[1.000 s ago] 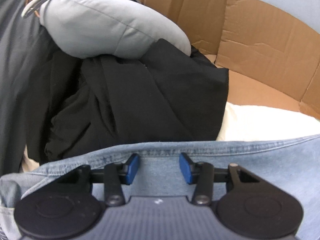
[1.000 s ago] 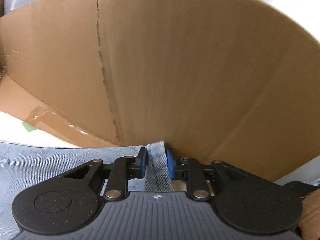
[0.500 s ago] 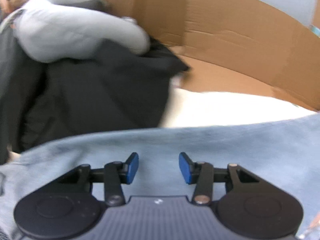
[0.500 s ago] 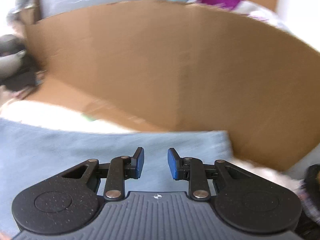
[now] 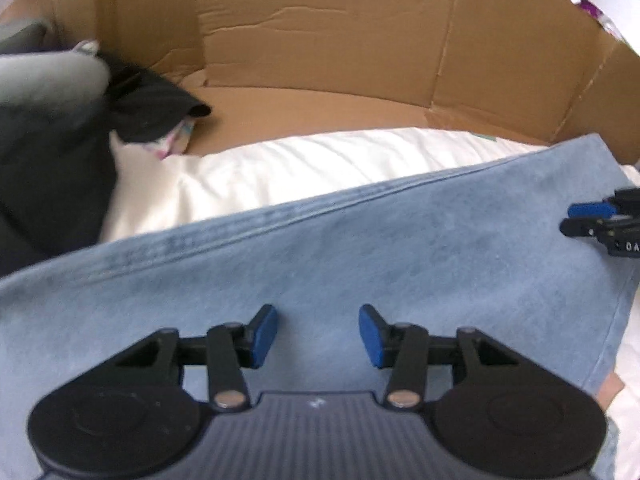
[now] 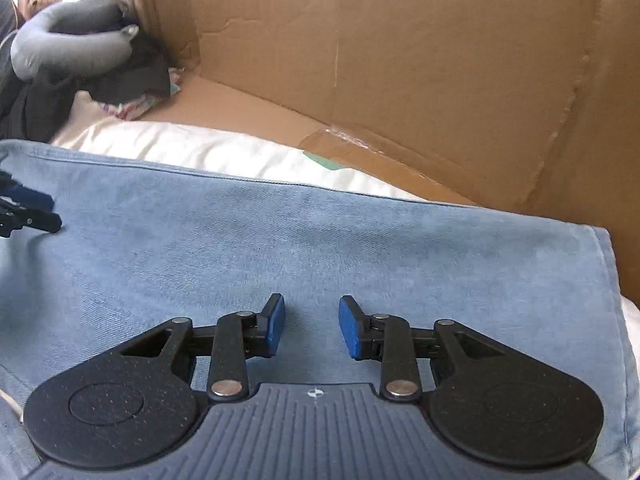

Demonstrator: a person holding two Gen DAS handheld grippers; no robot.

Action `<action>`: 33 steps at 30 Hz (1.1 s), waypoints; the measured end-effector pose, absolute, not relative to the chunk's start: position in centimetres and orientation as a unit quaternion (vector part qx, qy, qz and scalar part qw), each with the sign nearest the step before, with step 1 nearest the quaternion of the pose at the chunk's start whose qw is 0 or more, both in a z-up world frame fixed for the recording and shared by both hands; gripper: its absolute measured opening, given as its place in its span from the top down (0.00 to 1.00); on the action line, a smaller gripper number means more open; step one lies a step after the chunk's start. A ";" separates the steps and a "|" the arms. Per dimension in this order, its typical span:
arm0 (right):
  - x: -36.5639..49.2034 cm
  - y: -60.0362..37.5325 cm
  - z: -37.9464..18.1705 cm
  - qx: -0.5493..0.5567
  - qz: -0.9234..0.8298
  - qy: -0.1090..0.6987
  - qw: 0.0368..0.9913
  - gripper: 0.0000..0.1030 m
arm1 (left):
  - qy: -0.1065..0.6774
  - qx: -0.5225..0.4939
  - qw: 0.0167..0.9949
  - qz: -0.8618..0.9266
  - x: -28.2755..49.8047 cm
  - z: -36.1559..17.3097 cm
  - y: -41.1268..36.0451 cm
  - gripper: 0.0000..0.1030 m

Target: Fold clothes

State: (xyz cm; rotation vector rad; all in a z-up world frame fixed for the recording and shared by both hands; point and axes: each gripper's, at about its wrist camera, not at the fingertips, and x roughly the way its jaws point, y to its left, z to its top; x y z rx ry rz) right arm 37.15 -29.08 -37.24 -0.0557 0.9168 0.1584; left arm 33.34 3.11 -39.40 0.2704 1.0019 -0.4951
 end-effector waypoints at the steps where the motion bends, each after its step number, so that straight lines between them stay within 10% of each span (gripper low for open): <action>1: 37.5 -28.9 -37.4 -0.030 0.076 0.441 0.894 0.62 | 0.472 0.129 0.840 -0.235 33.5 -39.5 2.8 0.49; 24: 43.5 -28.7 -37.6 -0.009 0.031 0.416 0.909 0.61 | 0.443 0.118 0.865 -0.206 38.2 -40.1 -0.6 0.36; 33: 41.6 -29.2 -35.5 -0.007 0.037 0.399 0.916 0.61 | 0.437 0.086 0.858 -0.257 35.9 -38.1 -2.5 0.55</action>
